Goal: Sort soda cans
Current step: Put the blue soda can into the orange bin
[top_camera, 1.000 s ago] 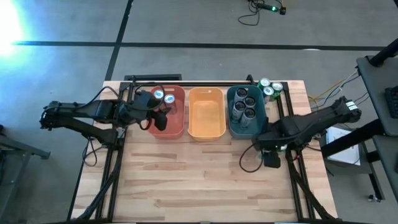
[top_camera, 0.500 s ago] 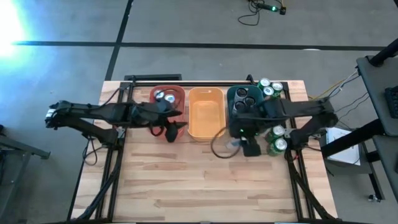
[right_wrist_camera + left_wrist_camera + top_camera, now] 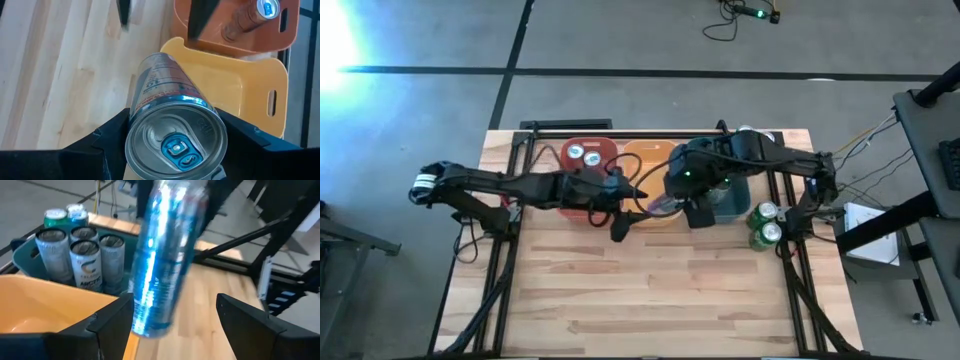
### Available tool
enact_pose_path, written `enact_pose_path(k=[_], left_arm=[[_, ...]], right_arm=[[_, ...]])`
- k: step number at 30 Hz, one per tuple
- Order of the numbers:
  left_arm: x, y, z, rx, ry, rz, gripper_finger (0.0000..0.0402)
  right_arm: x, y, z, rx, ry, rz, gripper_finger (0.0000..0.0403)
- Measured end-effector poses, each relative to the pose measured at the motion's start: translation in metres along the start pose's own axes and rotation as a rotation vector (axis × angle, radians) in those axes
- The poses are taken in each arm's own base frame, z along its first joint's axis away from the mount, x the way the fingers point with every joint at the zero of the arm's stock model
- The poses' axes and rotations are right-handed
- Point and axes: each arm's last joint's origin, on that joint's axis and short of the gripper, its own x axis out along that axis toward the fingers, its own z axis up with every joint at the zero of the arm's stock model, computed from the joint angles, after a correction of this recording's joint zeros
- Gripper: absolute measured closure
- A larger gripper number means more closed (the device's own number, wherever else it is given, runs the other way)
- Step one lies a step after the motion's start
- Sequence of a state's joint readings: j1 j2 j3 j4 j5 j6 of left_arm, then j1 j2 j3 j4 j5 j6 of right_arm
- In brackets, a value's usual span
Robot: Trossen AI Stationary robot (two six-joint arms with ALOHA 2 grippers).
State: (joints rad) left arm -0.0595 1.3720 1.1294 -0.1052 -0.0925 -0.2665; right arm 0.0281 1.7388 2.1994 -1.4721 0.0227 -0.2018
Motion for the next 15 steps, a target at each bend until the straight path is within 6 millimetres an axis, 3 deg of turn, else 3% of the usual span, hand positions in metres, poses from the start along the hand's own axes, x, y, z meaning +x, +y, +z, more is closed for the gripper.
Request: enact_pose_path(k=[9,15], left_arm=[[0.029,0.002,-0.012,0.008,0.017,0.006,0.0134],[0.035,0.001,-0.012,0.033,-0.019,-0.008,0.0134]], right_arm=[[0.016,-0.003,0.006,-0.011,-0.013,0.111,0.0172],[0.023,-0.004,0.013,-0.035,-0.048,0.122,0.0172]])
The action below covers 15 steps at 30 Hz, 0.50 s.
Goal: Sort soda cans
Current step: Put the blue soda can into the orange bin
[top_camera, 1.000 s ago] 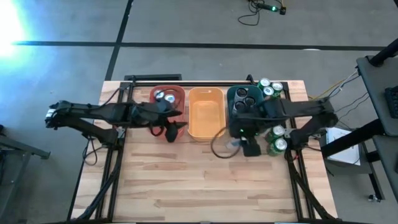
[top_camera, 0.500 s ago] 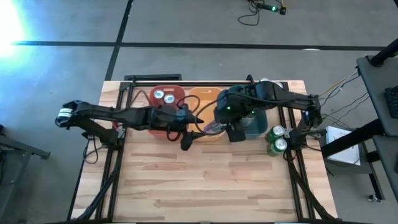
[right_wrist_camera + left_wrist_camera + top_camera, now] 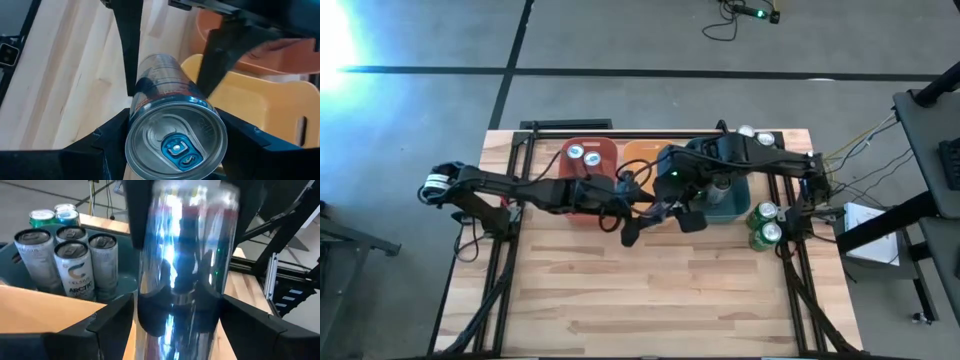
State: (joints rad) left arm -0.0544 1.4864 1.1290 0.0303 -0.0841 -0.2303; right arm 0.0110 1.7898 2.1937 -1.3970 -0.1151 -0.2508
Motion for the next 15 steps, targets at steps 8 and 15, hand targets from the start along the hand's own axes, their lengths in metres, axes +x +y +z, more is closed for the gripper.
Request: enact_pose_path(k=[8,15], left_arm=[[-0.001,-0.0009,0.0033,0.025,-0.028,-0.015,0.0158],[-0.001,-0.0008,0.0025,0.026,-0.02,-0.013,0.0174]], right_arm=[[0.0081,-0.0024,0.0037,-0.002,-0.012,0.02,0.0172],[0.0099,-0.0035,0.0045,-0.001,-0.016,0.022,0.0167]])
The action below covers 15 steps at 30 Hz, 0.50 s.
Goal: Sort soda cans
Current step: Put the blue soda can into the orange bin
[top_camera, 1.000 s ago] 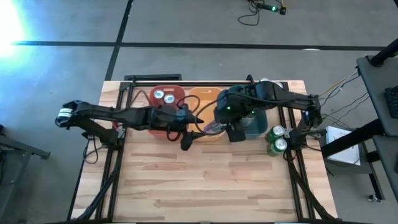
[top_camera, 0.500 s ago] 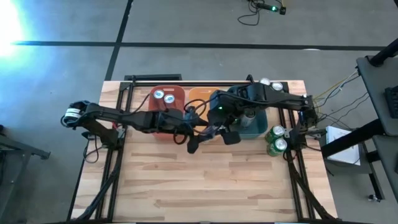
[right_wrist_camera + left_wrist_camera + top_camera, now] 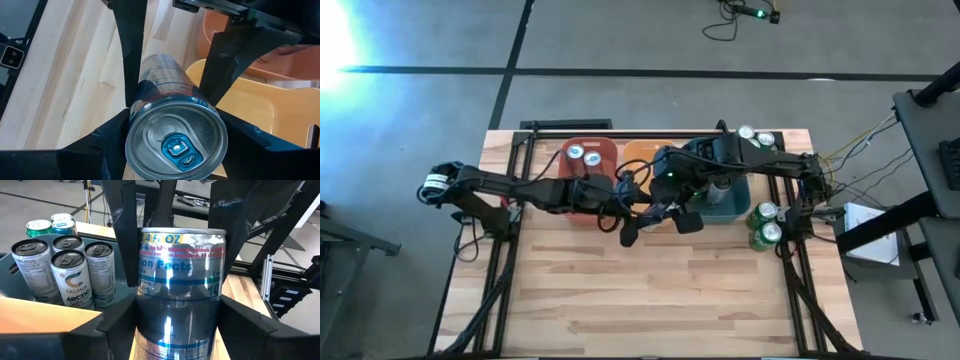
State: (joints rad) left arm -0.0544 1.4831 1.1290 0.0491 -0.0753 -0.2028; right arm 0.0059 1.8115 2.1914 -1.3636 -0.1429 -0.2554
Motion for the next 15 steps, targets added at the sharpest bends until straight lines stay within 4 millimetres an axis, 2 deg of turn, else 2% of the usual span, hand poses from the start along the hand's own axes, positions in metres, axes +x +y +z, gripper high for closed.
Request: enact_pose_path(k=[10,15], left_arm=[[0.0,0.0007,-0.001,-0.026,0.01,0.009,0.0128],[0.0001,0.0019,-0.0008,-0.032,0.01,0.013,0.0122]], right_arm=[[0.0004,-0.0013,0.0041,-0.012,-0.04,-0.013,0.017],[0.0004,-0.0013,0.0045,-0.015,-0.043,-0.014,0.0168]])
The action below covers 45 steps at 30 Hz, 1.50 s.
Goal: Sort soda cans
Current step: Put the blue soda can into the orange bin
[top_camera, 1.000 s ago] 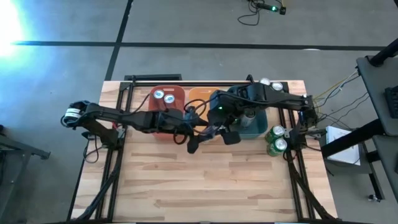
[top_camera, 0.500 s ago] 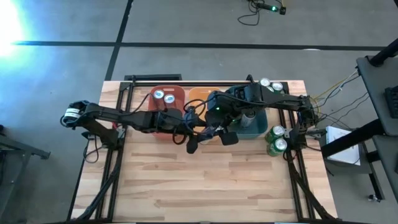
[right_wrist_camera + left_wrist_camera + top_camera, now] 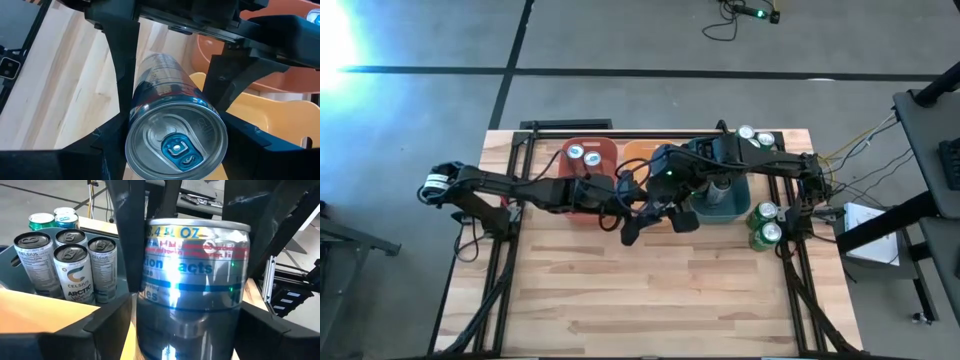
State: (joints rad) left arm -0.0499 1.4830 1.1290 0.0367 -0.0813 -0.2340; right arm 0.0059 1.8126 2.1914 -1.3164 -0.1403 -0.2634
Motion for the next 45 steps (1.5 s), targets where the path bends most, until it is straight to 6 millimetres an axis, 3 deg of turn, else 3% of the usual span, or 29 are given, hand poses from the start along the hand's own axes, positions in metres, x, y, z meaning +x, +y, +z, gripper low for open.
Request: enact_pose_path(k=[4,9,14,17,22,27,30,33,38,41,45], left_arm=[[0.0,0.0,0.0,-0.009,0.0,0.004,0.0137],[-0.005,0.0,0.003,-0.018,-0.004,0.003,0.0191],[-0.019,0.001,0.008,-0.026,0.003,0.03,0.0196],[-0.037,0.002,0.014,-0.033,0.0,0.074,0.0196],[-0.084,0.007,0.034,-0.046,-0.096,0.224,0.0196],[-0.124,0.012,0.036,-0.057,-0.205,0.319,0.0196],[-0.139,0.016,0.03,-0.082,-0.273,0.363,0.0196],[-0.143,0.019,0.014,-0.1,-0.3,0.361,0.0196],[-0.144,0.023,-0.017,-0.122,-0.374,0.36,0.0196],[-0.144,0.026,-0.038,-0.11,-0.39,0.385,0.0196],[-0.152,0.03,-0.053,-0.083,-0.434,0.415,0.0196]], right_arm=[[0.0,0.0,0.0,0.002,0.002,-0.003,0.017],[0.0,-0.001,0.0,0.013,-0.003,-0.003,0.0161],[-0.001,-0.002,0.003,0.016,-0.03,-0.022,0.0151],[-0.009,-0.003,0.004,0.043,-0.066,-0.072,0.0127],[-0.041,-0.005,0.003,0.084,-0.168,-0.114,0.0082],[-0.046,-0.017,0.009,0.152,-0.277,-0.183,0.0064],[-0.048,-0.024,0.019,0.19,-0.392,-0.237,0.0067],[-0.038,-0.033,0.029,0.258,-0.481,-0.317,0.0076],[0.0,-0.046,0.04,0.343,-0.567,-0.332,0.0084],[0.022,-0.052,0.044,0.406,-0.586,-0.329,0.0074],[0.05,-0.061,0.051,0.404,-0.617,-0.379,0.0051]])
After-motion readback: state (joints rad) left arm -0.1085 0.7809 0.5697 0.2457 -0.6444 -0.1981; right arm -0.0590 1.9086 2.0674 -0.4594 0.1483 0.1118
